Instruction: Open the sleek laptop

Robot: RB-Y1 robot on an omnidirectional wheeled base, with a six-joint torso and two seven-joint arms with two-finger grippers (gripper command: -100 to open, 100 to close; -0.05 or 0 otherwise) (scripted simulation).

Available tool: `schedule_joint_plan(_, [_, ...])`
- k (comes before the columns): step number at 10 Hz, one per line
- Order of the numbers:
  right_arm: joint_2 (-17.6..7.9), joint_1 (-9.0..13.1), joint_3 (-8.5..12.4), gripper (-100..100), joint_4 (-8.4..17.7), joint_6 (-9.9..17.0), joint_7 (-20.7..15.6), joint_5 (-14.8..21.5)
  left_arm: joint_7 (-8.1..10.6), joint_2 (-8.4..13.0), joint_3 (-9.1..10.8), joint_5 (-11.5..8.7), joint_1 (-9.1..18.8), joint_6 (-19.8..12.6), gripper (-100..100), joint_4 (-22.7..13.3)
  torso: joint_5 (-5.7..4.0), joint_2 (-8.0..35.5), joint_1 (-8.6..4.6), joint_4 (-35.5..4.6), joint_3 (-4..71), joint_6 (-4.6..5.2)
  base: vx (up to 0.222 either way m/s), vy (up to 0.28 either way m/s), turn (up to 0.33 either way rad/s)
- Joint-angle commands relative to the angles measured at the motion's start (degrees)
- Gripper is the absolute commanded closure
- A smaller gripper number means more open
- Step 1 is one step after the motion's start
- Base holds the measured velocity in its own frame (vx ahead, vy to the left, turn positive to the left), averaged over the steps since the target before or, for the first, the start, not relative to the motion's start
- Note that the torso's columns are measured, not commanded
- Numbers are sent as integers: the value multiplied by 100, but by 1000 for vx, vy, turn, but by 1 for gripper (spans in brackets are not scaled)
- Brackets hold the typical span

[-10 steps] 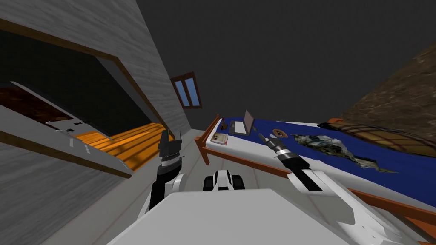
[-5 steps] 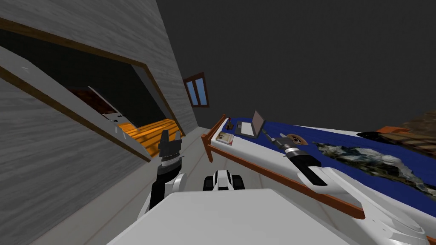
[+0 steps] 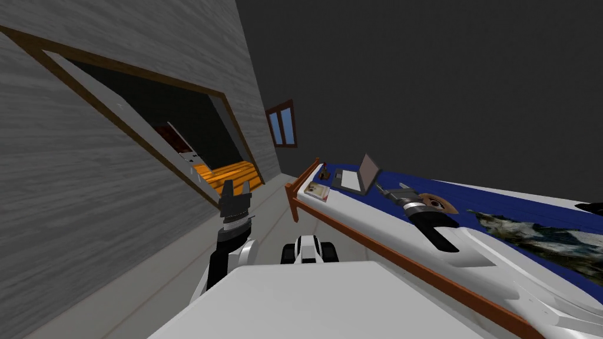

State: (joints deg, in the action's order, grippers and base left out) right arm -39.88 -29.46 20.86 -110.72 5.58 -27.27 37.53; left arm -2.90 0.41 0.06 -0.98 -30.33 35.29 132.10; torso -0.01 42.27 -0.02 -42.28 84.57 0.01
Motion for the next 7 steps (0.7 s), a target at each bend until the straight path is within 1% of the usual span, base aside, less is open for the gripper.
schedule_joint_plan(1, [-257,34,140,-100,274,250,-177,192,0,0,0,0,0,0,0,0,0,-1,0,0,1,-2,-17,-11,274])
schedule_joint_plan(3, [-452,66,226,-100,457,425,-283,311,0,0,0,0,0,0,0,0,1,1,1,0,-1,0,-13,-13,235])
schedule_joint_plan(6, [-697,105,337,-100,682,645,-418,466,0,0,0,0,-1,0,0,0,-1,0,1,0,-1,1,-11,-11,194])
schedule_joint_plan(7, [-823,123,397,-100,793,757,-487,550,0,0,0,0,-1,0,0,0,2,0,4,0,0,-2,-8,-11,287])
